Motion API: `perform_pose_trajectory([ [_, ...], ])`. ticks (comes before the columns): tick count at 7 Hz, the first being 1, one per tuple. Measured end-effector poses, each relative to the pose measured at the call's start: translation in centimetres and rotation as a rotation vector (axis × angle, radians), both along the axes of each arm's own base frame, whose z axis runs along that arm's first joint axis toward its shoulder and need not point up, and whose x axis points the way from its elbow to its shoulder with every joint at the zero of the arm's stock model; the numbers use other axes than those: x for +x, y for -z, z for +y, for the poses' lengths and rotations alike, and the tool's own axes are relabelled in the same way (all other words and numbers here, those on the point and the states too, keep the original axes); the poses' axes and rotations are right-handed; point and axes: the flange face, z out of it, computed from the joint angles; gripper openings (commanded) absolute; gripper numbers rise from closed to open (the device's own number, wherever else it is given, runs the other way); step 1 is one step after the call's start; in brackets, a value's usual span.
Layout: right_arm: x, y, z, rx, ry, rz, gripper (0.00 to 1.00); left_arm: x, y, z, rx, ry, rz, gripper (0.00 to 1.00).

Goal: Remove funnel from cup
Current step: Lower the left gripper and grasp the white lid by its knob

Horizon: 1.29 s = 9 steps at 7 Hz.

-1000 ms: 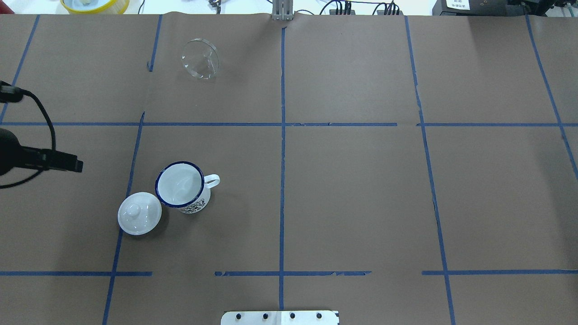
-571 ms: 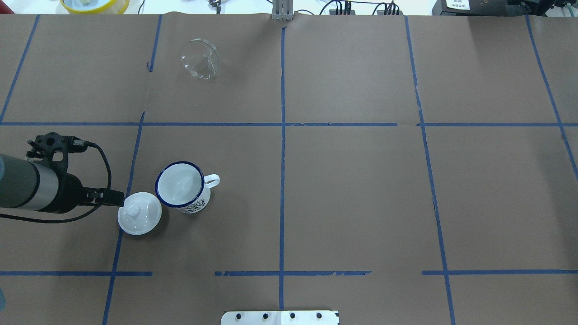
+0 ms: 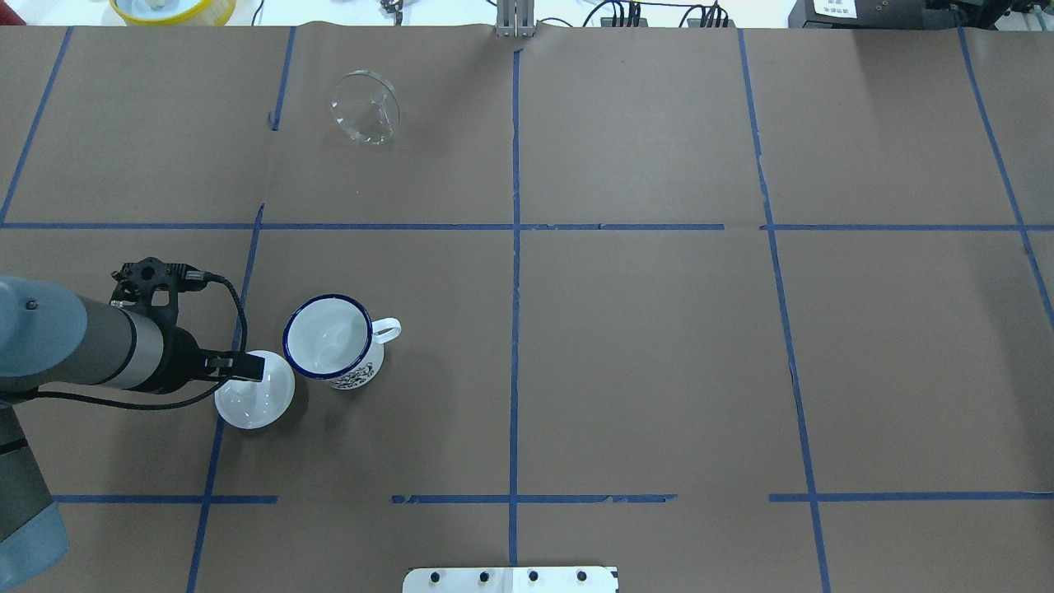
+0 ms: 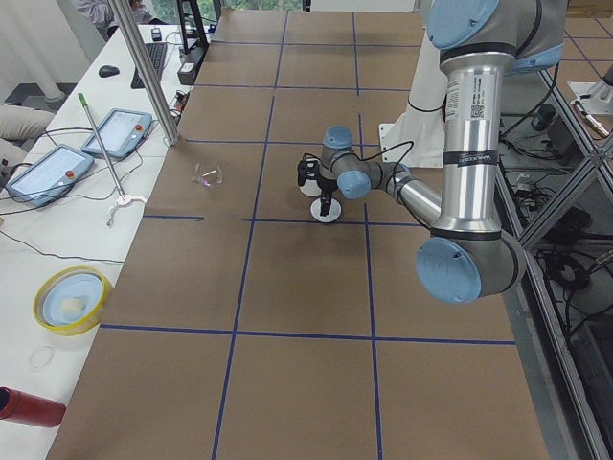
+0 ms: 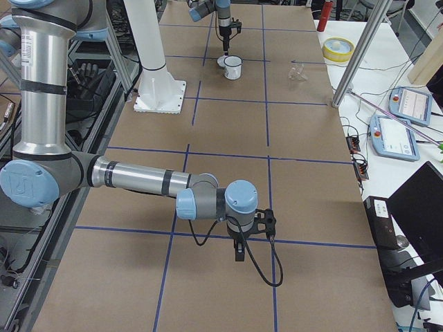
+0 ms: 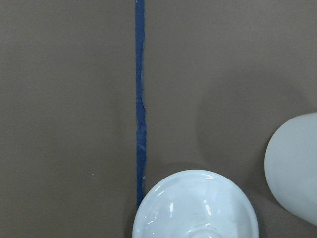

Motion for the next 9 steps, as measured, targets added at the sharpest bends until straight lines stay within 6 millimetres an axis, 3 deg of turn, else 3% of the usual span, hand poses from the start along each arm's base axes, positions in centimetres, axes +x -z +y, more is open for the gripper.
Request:
perform_pose_trajectory([
  [1, 0.0, 0.0, 0.0, 0.000, 0.000, 0.000, 1.00, 0.5, 0.1, 0.3, 0.001, -0.009, 0.002, 0.77],
  [4, 0.0, 0.0, 0.0, 0.000, 0.000, 0.000, 1.00, 1.2, 0.1, 0.8, 0.001, -0.025, 0.001, 0.57],
  [9, 0.0, 0.0, 0.0, 0.000, 0.000, 0.000, 1.00, 1.6, 0.2, 0.6, 0.001, -0.026, 0.001, 0.57],
])
